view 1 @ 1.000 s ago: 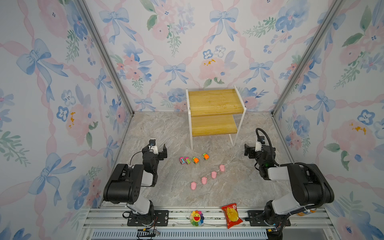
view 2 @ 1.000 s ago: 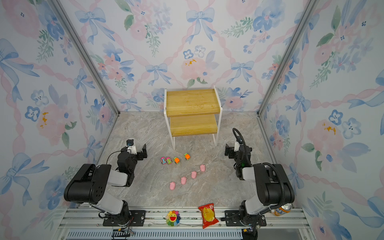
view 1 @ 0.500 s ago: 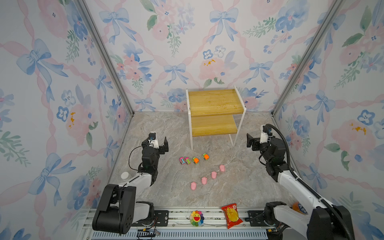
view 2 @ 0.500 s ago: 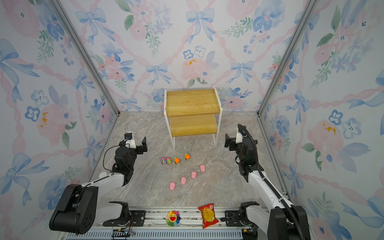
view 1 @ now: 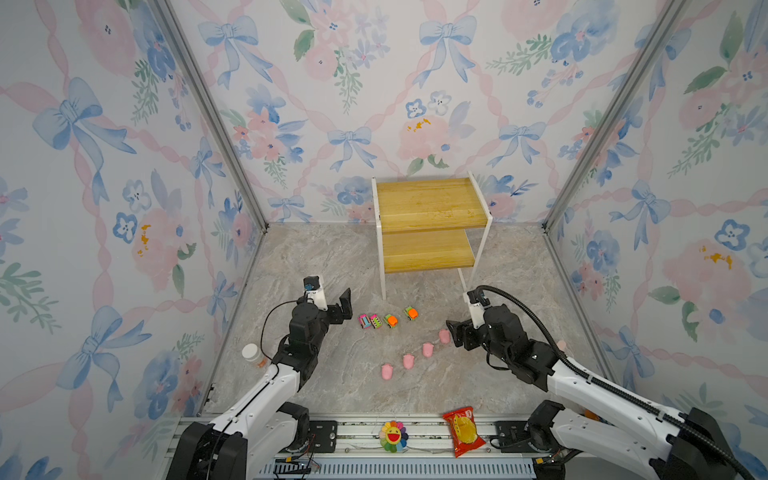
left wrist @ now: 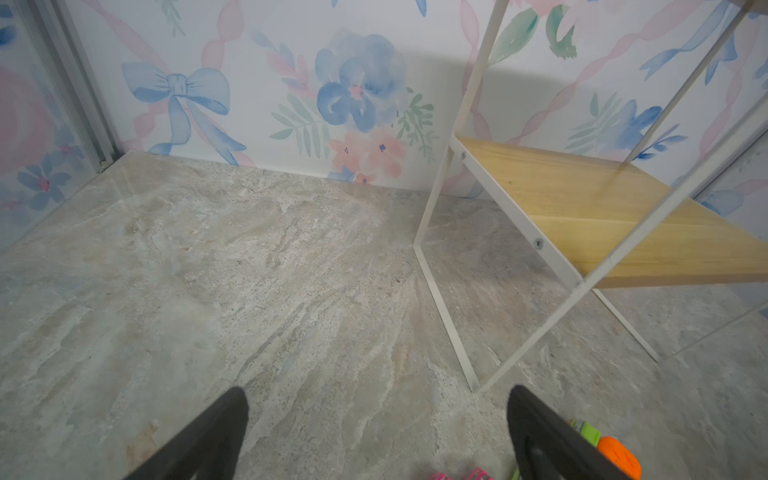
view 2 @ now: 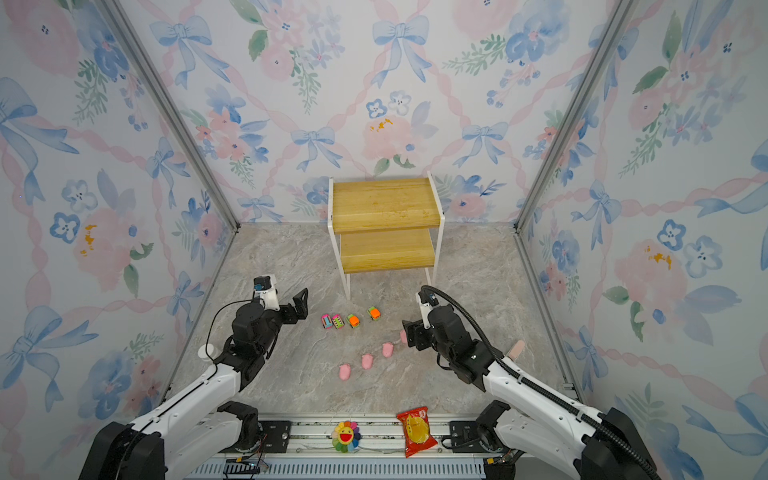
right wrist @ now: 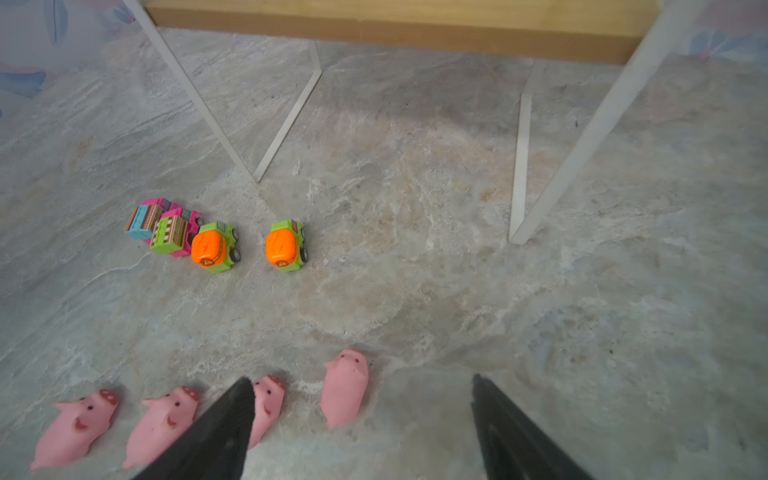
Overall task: Place and organize the plastic toys onto the shelf
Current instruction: 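Lower the right gripper over a pink pig while the left arm lifts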
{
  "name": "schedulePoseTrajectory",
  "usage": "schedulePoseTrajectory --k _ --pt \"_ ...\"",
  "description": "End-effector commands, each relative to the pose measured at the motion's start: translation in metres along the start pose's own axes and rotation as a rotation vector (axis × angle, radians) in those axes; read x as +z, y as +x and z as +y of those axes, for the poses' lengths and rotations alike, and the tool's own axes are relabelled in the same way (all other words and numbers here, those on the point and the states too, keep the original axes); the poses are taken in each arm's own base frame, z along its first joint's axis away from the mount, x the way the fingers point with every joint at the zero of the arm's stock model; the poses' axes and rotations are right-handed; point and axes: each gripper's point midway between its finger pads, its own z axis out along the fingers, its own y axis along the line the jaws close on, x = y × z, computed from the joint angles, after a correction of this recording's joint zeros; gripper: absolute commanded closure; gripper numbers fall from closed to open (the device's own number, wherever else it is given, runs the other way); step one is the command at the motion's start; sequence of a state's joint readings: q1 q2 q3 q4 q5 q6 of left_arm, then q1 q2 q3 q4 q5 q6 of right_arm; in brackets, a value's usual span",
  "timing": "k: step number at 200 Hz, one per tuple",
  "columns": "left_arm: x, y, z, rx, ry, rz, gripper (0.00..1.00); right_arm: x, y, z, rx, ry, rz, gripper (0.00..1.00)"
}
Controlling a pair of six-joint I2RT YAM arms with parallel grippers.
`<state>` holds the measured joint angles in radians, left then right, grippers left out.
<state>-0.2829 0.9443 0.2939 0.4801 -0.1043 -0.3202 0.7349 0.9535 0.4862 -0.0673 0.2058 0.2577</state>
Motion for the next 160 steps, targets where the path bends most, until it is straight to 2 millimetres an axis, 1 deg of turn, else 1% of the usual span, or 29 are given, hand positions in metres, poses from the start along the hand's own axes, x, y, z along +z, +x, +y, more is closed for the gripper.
schedulePoseTrajectory --k 1,21,46,62,88,118,160 --pt "-0.006 0.023 0.002 -0.076 -0.006 0.054 0.02 -0.001 0.024 -0.012 0.098 0.071 -0.005 0.19" --pt "-0.004 0.028 0.001 -0.092 -0.001 0.073 0.02 0.003 0.046 -0.012 0.126 0.055 -0.015 0.23" --pt "0.004 0.032 -0.001 -0.102 -0.002 0.108 0.02 0.007 0.061 -0.016 0.123 0.057 -0.053 0.25" --pt "0.009 0.034 -0.003 -0.105 0.003 0.125 0.02 0.008 0.066 -0.015 0.113 0.051 -0.079 0.25" --pt "0.012 0.041 0.0 -0.108 -0.017 0.145 0.02 0.008 0.07 -0.014 0.101 0.043 -0.088 0.26" --pt "0.014 0.045 0.004 -0.111 -0.036 0.15 0.02 0.011 0.073 -0.005 0.069 0.004 -0.087 0.26" --pt "0.017 0.046 0.004 -0.127 -0.035 0.145 0.02 0.022 0.082 0.005 0.047 -0.02 -0.053 0.25"
